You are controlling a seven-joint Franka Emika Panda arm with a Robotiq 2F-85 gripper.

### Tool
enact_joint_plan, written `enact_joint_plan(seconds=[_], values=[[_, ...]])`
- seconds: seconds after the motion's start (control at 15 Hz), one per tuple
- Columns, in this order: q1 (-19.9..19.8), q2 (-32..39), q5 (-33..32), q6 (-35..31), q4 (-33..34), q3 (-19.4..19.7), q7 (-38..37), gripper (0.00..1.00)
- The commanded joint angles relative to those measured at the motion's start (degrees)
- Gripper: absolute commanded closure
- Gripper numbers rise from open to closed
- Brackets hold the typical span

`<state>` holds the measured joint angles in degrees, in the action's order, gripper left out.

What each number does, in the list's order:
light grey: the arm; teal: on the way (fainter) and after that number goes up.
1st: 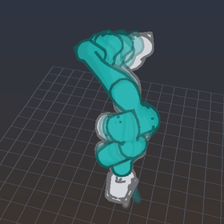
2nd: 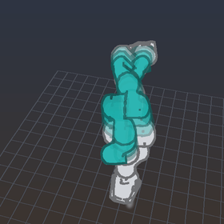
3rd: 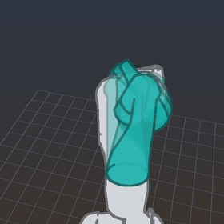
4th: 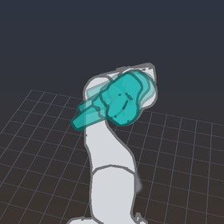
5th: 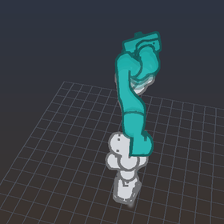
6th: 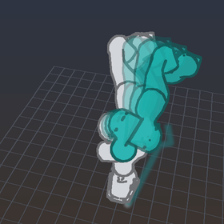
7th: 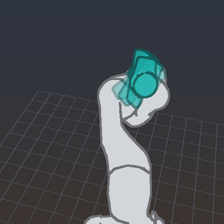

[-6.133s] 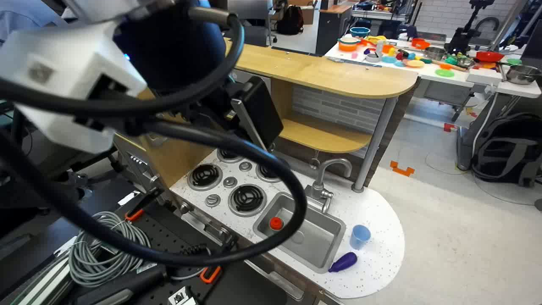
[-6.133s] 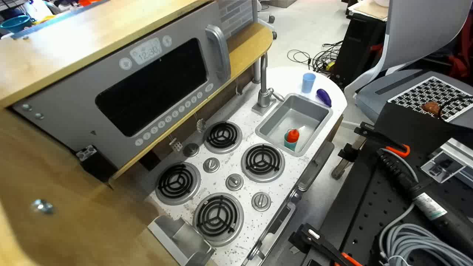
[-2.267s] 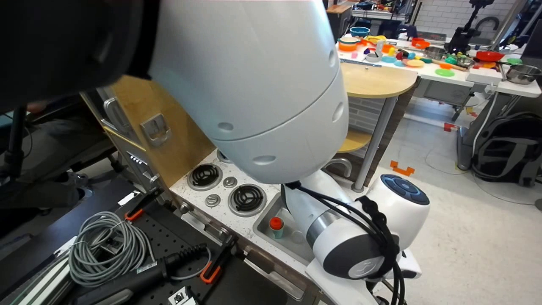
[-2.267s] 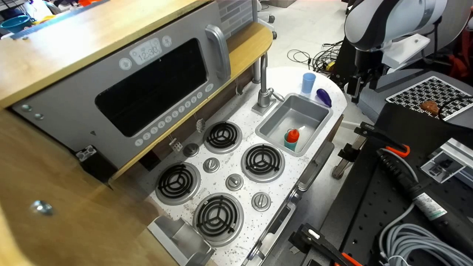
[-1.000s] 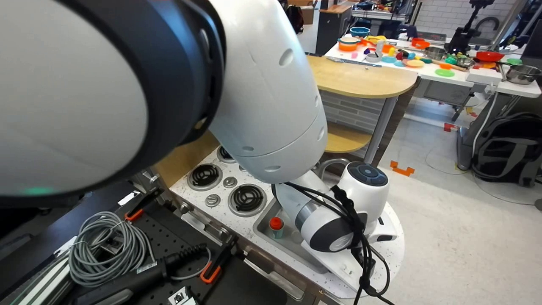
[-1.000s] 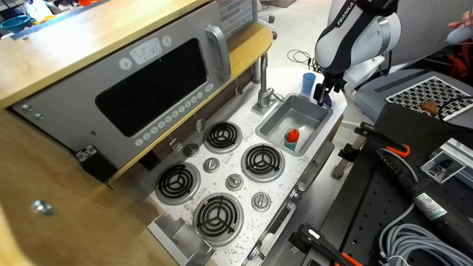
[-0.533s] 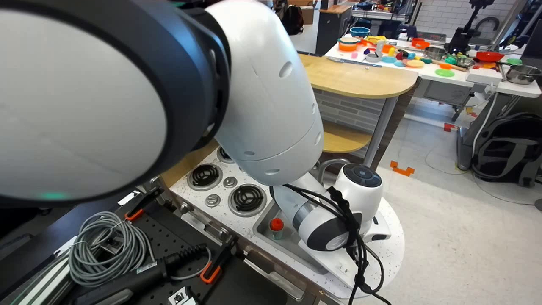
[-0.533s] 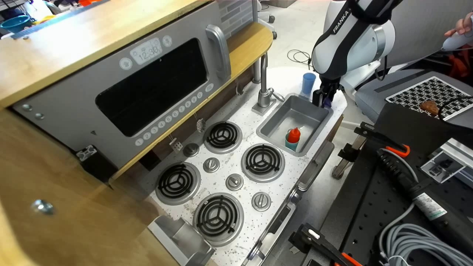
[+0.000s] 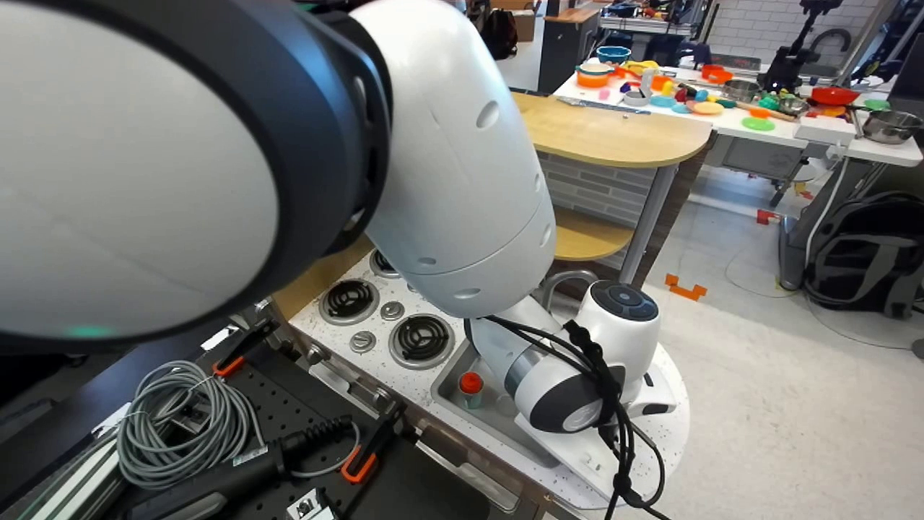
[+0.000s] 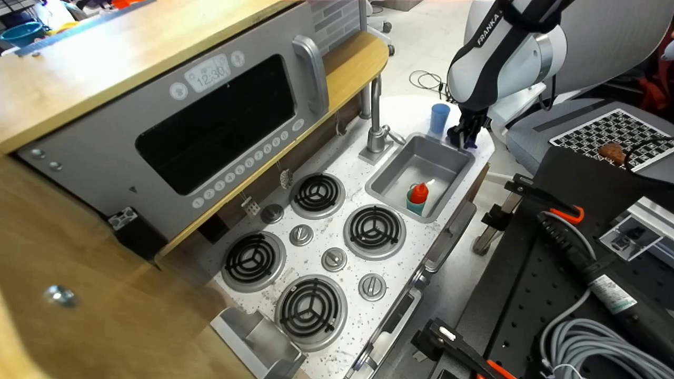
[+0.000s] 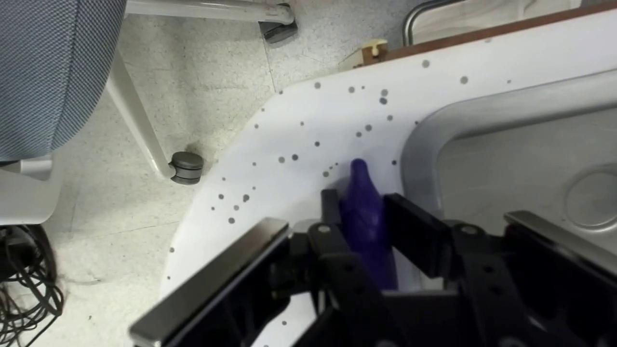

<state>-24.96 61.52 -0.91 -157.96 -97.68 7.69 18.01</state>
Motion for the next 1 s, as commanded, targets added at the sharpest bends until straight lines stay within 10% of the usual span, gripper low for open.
enact_joint_plan(seconds=[0.0,0.93], values=[[0.8,-0.8,-1.5,-1.1,-1.2,0.5,-1.0,0.93],[-0.1,-3.2,-1.7,11.4,-2.2,-5.0,9.4,0.93]])
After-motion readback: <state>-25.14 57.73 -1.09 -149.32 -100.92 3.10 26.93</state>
